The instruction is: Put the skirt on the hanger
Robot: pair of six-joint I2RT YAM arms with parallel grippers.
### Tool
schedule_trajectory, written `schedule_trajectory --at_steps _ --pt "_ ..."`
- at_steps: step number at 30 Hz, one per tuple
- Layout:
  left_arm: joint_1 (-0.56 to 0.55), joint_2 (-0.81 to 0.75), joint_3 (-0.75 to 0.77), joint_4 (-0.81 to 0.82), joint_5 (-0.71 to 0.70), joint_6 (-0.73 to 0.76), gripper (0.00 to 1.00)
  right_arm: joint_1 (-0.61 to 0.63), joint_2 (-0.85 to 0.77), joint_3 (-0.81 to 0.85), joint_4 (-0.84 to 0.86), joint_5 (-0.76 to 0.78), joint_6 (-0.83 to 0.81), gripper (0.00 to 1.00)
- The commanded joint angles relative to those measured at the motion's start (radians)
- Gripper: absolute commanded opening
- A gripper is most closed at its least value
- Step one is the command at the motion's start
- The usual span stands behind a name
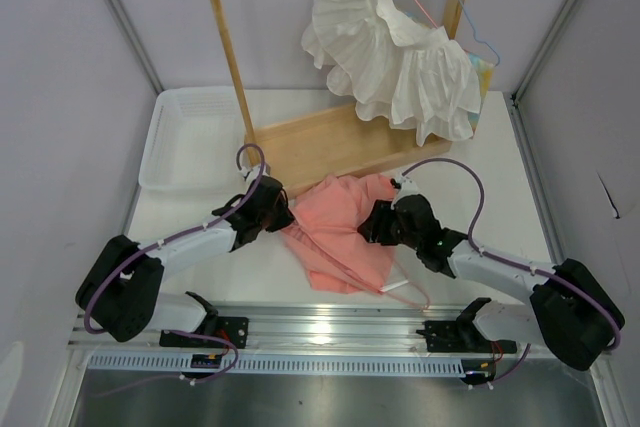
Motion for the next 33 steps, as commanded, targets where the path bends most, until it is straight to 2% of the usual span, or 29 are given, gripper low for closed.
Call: schedule_trajectory --at_steps 1,5,6,8,9,13,18,22,25,28,33 --pt "-0.012 0.009 0.038 0.019 -0.022 0.019 0.00 -0.006 -0.031 -0.026 0.089 -0.067 0.031 0.49" --pt "-0.013 0.015 0.043 0.019 -0.019 0.020 0.00 -0.006 -0.074 -0.060 0.107 -0.085 0.046 0.34" --pt "-0.015 0.015 0.043 0.019 -0.018 0.020 0.00 -0.006 -0.099 -0.073 0.107 -0.088 0.048 0.24" --pt "-0.016 0.013 0.043 0.022 -0.013 0.023 0.00 -0.006 -0.125 -0.083 0.095 -0.081 0.052 0.14" --pt "-0.016 0.015 0.044 0.022 -0.007 0.027 0.00 -0.006 -0.157 -0.084 0.084 -0.073 0.051 0.02" --pt "-0.016 0.013 0.058 0.011 0.024 0.051 0.00 -0.003 -0.272 -0.084 -0.037 0.002 0.037 0.00" --pt "-0.015 -0.014 0.073 -0.007 0.084 0.109 0.00 0.028 -0.413 -0.038 -0.227 0.210 -0.024 0.00" --pt "-0.015 -0.002 0.099 -0.013 0.246 0.165 0.00 0.072 -0.453 0.003 -0.307 0.295 -0.067 0.00" --pt "-0.015 0.009 0.106 -0.006 0.306 0.203 0.00 0.138 -0.462 0.029 -0.338 0.382 -0.089 0.00" --pt "-0.013 0.012 0.107 -0.041 0.291 0.227 0.00 0.202 -0.464 0.060 -0.368 0.457 -0.098 0.00" --pt "-0.012 0.024 0.101 -0.065 0.250 0.235 0.00 0.235 -0.462 0.104 -0.398 0.481 -0.113 0.00"
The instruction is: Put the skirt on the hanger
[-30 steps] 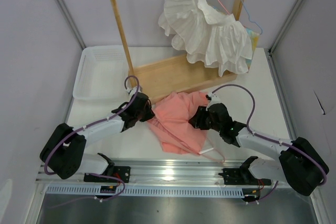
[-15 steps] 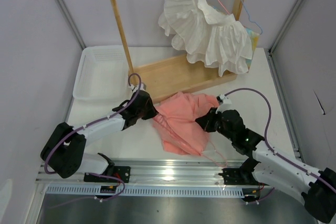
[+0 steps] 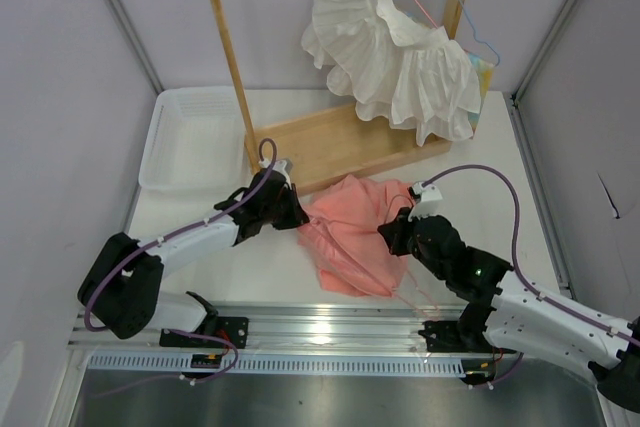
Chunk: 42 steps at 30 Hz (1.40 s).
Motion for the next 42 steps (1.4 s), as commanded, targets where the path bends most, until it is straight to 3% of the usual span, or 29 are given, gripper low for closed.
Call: schedule_trajectory --at_steps 1,11,20,42 --pt "-0.001 0.007 0.028 -0.038 -0.005 0.044 0.00 0.009 -0.013 0.063 -0.040 0.125 -0.041 0.00" --pt "0.008 0.020 0.045 -0.070 -0.164 0.041 0.00 0.032 -0.025 0.080 -0.057 0.017 -0.079 0.00" --pt "0.011 0.050 0.107 -0.096 -0.238 0.072 0.00 0.056 -0.054 0.083 -0.080 0.041 -0.082 0.00" --pt "0.010 0.029 0.115 -0.076 -0.216 0.133 0.00 0.076 -0.036 0.083 -0.072 -0.006 -0.101 0.00"
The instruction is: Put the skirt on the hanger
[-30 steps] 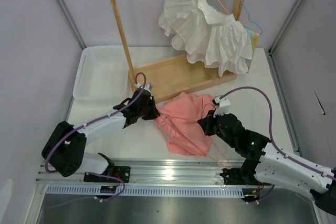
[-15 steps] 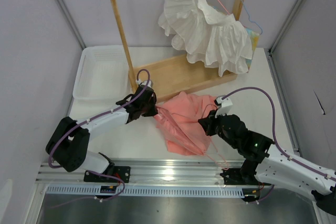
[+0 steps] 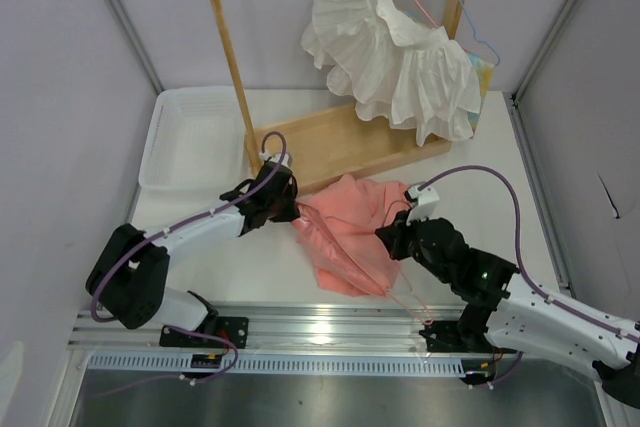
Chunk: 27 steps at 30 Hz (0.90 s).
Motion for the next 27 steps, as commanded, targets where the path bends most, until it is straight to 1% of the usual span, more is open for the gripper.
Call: schedule_trajectory --at_steps 1,7,11,13,20,21,22,26,27 --pt "0.009 -0.036 0.026 0.041 0.000 0.040 0.00 0.017 0.000 0.040 -0.031 0.013 -0.030 0.00" --pt "0.008 -0.055 0.031 0.013 0.043 0.065 0.00 0.040 0.018 0.037 -0.059 0.063 -0.028 0.00" --pt "0.009 -0.069 0.027 0.007 0.028 0.056 0.00 0.043 0.009 0.038 -0.056 0.028 -0.031 0.00" --pt "0.009 -0.063 0.029 0.015 0.047 0.053 0.00 0.051 0.009 0.040 -0.064 0.034 -0.033 0.00" --pt "0.008 -0.078 0.037 0.010 0.092 0.069 0.00 0.054 0.012 0.070 -0.148 0.154 -0.028 0.00" --pt "0.008 -0.085 0.038 0.007 0.097 0.073 0.00 0.055 0.012 0.075 -0.154 0.192 -0.019 0.00" --pt "0.009 -0.093 0.031 0.015 0.142 0.079 0.00 0.054 0.012 0.080 -0.162 0.210 -0.012 0.00" --pt "0.011 -0.139 0.015 0.036 0.228 0.094 0.00 0.055 0.049 0.098 -0.170 0.254 -0.004 0.00" --pt "0.012 -0.147 0.000 0.067 0.254 0.094 0.00 0.054 0.056 0.096 -0.157 0.257 -0.004 0.00"
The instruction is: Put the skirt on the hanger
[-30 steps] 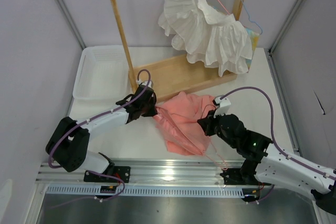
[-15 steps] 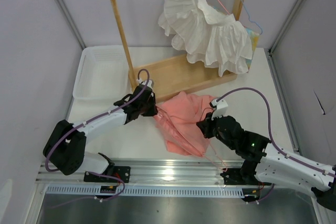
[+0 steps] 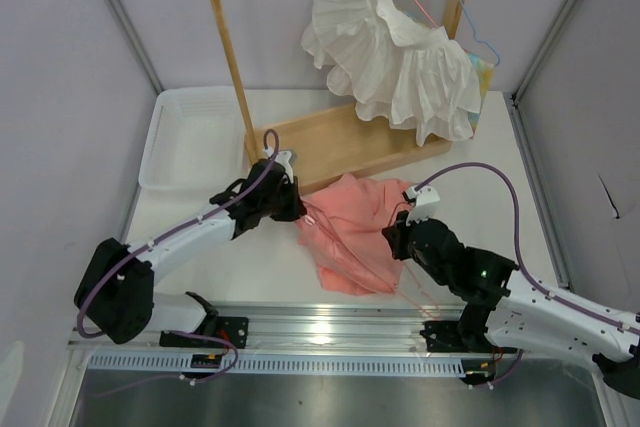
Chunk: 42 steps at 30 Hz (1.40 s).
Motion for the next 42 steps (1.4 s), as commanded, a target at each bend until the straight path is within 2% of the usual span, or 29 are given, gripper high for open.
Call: schedule_trajectory --at_steps 1,8,13,24,29,33,37,38,42 --pt "0.011 -0.068 -0.003 0.086 0.147 0.033 0.00 -0.001 0.033 0.035 -0.029 0.123 -0.003 0.00" --pt "0.057 -0.065 -0.076 0.209 0.285 -0.025 0.00 -0.003 0.060 0.017 0.034 0.162 -0.015 0.00" --pt "0.094 -0.026 -0.098 0.232 0.238 -0.068 0.00 -0.003 -0.025 -0.021 0.076 0.102 -0.024 0.00" --pt "0.171 0.135 -0.188 0.608 0.335 -0.372 0.00 0.002 -0.065 -0.044 0.083 0.010 -0.064 0.00" --pt "0.200 0.155 -0.207 0.660 0.334 -0.438 0.00 0.008 -0.074 -0.041 0.082 -0.036 -0.078 0.00" --pt "0.201 0.172 -0.152 0.587 0.342 -0.389 0.00 0.011 -0.044 -0.034 0.083 -0.036 -0.076 0.00" --pt "0.168 0.109 -0.121 0.476 0.284 -0.239 0.15 0.013 0.024 0.005 0.059 0.010 -0.052 0.00" --pt "0.162 0.092 -0.110 0.418 0.240 -0.213 0.22 0.011 0.039 0.012 0.059 0.019 -0.053 0.00" --pt "0.128 -0.003 -0.130 0.376 0.169 -0.129 0.36 0.011 0.083 0.051 0.034 0.056 -0.024 0.00"
